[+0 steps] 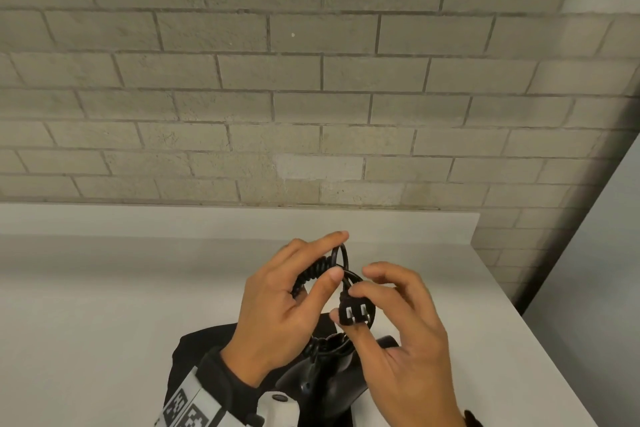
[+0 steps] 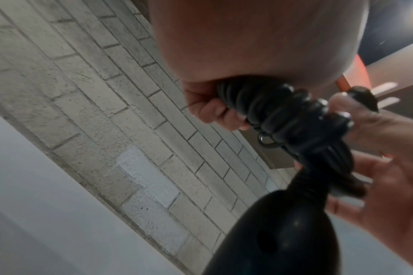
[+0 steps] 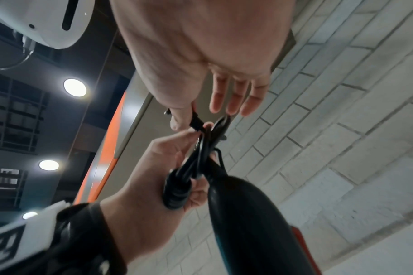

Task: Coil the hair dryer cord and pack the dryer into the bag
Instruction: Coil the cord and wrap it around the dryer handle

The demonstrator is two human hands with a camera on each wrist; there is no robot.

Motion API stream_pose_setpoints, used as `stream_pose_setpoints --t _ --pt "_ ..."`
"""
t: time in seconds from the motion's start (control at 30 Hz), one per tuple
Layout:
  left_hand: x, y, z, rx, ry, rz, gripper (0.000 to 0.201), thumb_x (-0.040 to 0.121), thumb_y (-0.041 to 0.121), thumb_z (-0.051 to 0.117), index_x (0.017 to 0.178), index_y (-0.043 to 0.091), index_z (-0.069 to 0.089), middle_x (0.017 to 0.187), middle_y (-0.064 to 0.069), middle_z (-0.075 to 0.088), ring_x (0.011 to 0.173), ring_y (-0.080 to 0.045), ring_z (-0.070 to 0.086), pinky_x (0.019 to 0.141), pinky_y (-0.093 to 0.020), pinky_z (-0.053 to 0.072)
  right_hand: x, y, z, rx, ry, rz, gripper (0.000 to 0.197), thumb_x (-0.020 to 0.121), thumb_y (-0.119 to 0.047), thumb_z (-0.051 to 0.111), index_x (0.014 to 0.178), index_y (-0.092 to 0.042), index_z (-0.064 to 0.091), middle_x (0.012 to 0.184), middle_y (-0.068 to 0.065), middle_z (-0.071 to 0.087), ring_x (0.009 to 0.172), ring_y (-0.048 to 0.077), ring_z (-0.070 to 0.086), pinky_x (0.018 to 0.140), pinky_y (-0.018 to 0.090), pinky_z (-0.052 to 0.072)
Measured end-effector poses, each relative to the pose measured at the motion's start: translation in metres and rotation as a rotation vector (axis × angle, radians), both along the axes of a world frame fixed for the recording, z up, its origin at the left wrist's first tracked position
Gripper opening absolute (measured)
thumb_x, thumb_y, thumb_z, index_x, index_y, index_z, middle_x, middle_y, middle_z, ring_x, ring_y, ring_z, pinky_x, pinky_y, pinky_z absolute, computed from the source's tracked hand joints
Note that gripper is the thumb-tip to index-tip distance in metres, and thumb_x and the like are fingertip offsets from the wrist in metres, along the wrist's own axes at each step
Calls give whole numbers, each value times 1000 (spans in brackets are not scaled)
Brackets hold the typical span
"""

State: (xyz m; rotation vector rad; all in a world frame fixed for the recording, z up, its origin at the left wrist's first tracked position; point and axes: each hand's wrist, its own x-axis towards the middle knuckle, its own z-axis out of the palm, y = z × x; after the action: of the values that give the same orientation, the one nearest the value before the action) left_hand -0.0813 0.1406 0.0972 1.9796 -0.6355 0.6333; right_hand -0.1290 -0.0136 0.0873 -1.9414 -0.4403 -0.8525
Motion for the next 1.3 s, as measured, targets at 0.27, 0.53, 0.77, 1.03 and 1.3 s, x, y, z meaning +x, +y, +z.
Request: stream_pose_setpoints --t 0.27,0.53,0.77,1.03,1.3 --pt "6 0 -2 52 4 -1 37 95 55 49 129 46 58 92 14 60 74 -19 61 65 -39 52 -6 -9 39 283 178 244 16 72 -35 79 84 -34 69 81 -9 70 85 14 67 77 15 51" --pt "5 -2 2 123 -37 36 27 97 54 48 115 42 65 95 18 63 73 -13 63 60 -37 53 6 -23 60 487 293 460 12 69 -15 75 80 -16 70 80 6 73 74 23 72 72 26 58" --pt "-1 -5 8 198 -63 38 39 100 56 34 112 37 66 93 21 61 76 -8 63 58 -31 51 16 -25 75 552 282 516 13 72 -12 73 83 -8 67 77 3 70 70 25 70 71 25 56" --pt "-4 3 10 152 -44 -123 37 88 53 62 120 36 61 93 16 56 51 -13 48 43 -31 45 19 -26 76 558 292 495 17 75 -15 71 86 -4 67 78 5 69 70 22 70 71 25 56" --pt "-2 -3 13 120 -132 -60 28 93 51 58 105 30 72 90 17 60 46 -10 46 45 -30 43 26 -32 88 572 255 461 24 73 -17 72 88 -1 65 79 5 69 68 20 69 74 32 58"
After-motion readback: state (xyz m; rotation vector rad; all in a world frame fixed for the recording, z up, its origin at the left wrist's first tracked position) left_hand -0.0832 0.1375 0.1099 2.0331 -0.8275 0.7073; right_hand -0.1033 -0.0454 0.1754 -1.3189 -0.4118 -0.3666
